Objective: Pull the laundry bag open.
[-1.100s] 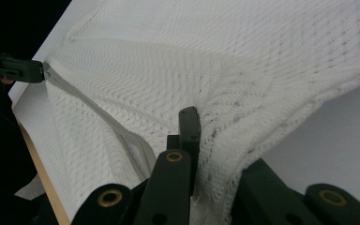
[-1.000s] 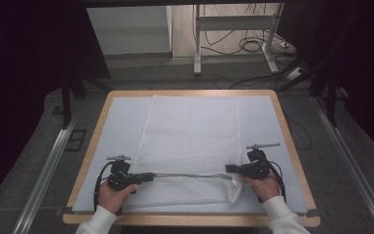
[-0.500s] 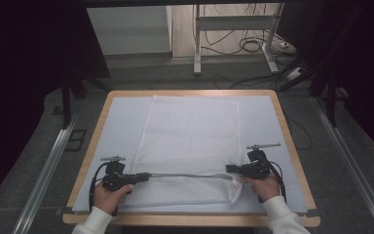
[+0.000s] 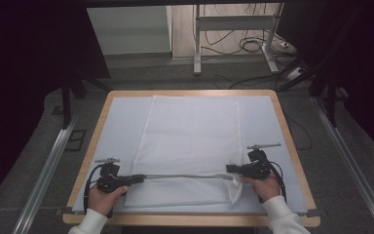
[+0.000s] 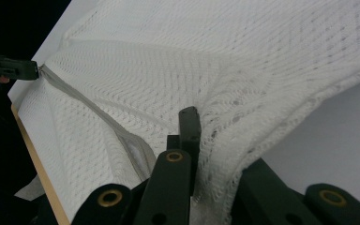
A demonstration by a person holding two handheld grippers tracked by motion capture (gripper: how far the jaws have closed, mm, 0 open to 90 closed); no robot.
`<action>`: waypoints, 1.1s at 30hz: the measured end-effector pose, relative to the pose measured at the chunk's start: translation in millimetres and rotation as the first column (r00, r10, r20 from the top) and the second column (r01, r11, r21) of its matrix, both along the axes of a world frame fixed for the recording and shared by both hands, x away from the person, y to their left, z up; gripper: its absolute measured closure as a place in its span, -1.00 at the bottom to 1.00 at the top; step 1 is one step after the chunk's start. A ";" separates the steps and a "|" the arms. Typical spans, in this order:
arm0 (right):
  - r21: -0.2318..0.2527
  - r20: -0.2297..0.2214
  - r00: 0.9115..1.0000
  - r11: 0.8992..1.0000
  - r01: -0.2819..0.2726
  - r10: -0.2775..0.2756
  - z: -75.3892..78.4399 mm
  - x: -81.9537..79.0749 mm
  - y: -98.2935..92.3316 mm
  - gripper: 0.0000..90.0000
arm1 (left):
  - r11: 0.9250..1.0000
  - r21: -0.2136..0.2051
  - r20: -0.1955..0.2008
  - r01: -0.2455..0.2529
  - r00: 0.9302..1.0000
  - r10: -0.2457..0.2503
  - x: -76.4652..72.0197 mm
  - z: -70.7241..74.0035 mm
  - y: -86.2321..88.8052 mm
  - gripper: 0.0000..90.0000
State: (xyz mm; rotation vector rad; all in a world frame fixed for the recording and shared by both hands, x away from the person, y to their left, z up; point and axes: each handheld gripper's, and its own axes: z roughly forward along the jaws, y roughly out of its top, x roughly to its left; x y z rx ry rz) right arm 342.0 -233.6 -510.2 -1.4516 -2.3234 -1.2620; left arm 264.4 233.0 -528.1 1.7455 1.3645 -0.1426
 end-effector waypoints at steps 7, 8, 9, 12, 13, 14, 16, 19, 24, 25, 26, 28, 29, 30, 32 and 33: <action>0.000 0.001 1.000 1.000 0.004 -0.004 0.8 0.0 -0.6 0.97 | 1.000 0.002 0.000 -0.020 1.000 0.020 -1.9 -1.3 9.4 0.93; -0.001 0.003 1.000 1.000 0.003 -0.003 0.8 0.0 -0.8 0.97 | 1.000 0.005 0.000 -0.022 1.000 0.022 -2.2 -1.8 10.7 0.93; -0.001 0.003 1.000 1.000 0.003 -0.003 0.9 0.0 -0.9 0.97 | 1.000 0.005 -0.001 -0.024 1.000 0.024 -2.7 -2.3 11.8 0.93; 0.000 0.005 1.000 1.000 0.000 0.000 1.3 -0.3 -1.0 0.97 | 1.000 0.005 -0.006 -0.025 1.000 0.025 -4.2 -3.5 12.9 0.93; -0.003 0.008 1.000 1.000 0.000 0.000 1.2 -0.4 -0.8 0.97 | 1.000 0.007 -0.006 -0.023 1.000 0.024 -4.5 -3.8 13.2 0.93; -0.004 0.007 1.000 1.000 -0.002 0.002 1.2 -0.3 -1.0 0.97 | 1.000 0.009 -0.005 -0.026 1.000 0.026 -4.8 -3.9 13.6 0.93; -0.005 0.008 1.000 1.000 -0.002 0.002 1.3 -0.3 -1.2 0.97 | 0.999 0.018 -0.004 -0.033 0.999 0.033 -5.1 -4.0 15.5 0.93; -0.002 0.006 1.000 1.000 -0.003 0.003 1.4 -0.3 -1.3 0.97 | 0.999 0.022 -0.004 -0.039 0.999 0.039 -5.7 -5.0 19.0 0.93; -0.002 0.006 1.000 1.000 -0.007 0.007 0.8 0.3 -1.5 0.97 | 0.998 0.037 -0.004 -0.054 0.999 0.054 -6.8 -5.7 24.5 0.93; -0.004 0.008 1.000 1.000 -0.007 0.007 0.9 0.1 -1.3 0.97 | 0.998 0.039 -0.003 -0.055 0.998 0.055 -6.9 -6.0 25.3 0.93; -0.005 0.009 1.000 1.000 -0.008 0.008 1.0 -0.1 -1.1 0.97 | 0.997 0.041 -0.005 -0.059 0.998 0.060 -7.1 -6.2 26.6 0.93; -0.005 0.009 1.000 1.000 -0.010 0.010 0.8 -0.2 -1.1 0.97 | 0.997 0.039 -0.007 -0.063 0.998 0.064 -7.7 -6.5 28.8 0.93; -0.007 0.010 1.000 1.000 -0.010 0.010 1.0 -0.3 -1.0 0.97 | 0.997 0.043 -0.006 -0.063 0.998 0.063 -8.0 -6.6 29.6 0.93; -0.008 0.011 1.000 1.000 -0.010 0.010 1.1 -0.4 -0.7 0.97 | 0.997 0.044 -0.005 -0.064 0.998 0.064 -8.4 -6.9 31.0 0.93; -0.010 0.010 1.000 1.000 -0.010 0.010 0.7 -0.2 -0.6 0.97 | 0.996 0.053 -0.005 -0.071 0.997 0.071 -9.3 -7.2 33.5 0.93; -0.015 0.012 1.000 1.000 -0.009 0.009 0.5 0.0 -0.8 0.97 | 0.995 0.062 -0.005 -0.075 0.997 0.076 -9.6 -7.5 35.1 0.93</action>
